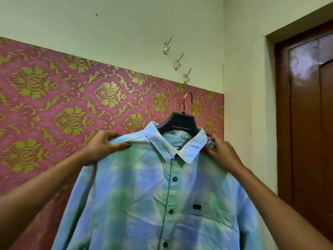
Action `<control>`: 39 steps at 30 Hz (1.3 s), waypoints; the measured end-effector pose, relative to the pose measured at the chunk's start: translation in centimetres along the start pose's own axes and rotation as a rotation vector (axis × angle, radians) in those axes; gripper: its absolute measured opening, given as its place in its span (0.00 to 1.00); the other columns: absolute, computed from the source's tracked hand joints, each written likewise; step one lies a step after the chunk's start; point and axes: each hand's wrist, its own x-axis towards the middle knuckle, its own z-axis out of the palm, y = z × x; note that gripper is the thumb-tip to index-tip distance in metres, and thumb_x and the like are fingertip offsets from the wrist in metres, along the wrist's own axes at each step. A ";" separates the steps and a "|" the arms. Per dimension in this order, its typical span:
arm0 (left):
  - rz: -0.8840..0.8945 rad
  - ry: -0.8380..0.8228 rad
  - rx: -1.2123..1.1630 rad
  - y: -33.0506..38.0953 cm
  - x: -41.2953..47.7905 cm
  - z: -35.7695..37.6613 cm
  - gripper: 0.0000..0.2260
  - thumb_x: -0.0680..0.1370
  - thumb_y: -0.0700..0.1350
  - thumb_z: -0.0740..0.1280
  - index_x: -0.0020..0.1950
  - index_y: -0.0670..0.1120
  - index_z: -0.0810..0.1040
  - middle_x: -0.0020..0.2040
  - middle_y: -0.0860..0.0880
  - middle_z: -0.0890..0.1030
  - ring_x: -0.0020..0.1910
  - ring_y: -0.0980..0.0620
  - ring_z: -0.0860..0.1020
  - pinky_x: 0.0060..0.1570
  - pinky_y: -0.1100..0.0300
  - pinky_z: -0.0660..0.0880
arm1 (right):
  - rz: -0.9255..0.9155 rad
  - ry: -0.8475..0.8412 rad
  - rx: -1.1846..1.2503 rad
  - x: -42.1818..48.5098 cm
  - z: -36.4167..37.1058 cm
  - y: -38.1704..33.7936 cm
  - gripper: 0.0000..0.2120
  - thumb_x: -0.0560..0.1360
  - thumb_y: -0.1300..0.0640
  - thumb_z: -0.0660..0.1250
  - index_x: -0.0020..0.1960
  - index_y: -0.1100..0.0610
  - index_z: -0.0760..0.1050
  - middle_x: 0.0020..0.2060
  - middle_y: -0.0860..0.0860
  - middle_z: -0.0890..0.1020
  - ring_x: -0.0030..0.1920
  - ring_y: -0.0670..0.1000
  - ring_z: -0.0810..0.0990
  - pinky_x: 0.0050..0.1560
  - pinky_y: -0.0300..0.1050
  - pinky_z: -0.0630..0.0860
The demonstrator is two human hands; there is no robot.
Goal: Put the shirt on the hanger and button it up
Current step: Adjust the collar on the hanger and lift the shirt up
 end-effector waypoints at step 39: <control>0.089 0.595 1.112 2.6 28.3 3.0 0.19 0.72 0.65 0.62 0.53 0.52 0.77 0.50 0.42 0.81 0.47 0.39 0.78 0.39 0.57 0.67 | -0.302 0.205 0.087 35.7 5.7 7.6 0.18 0.74 0.55 0.68 0.63 0.46 0.75 0.59 0.51 0.80 0.58 0.53 0.77 0.49 0.42 0.68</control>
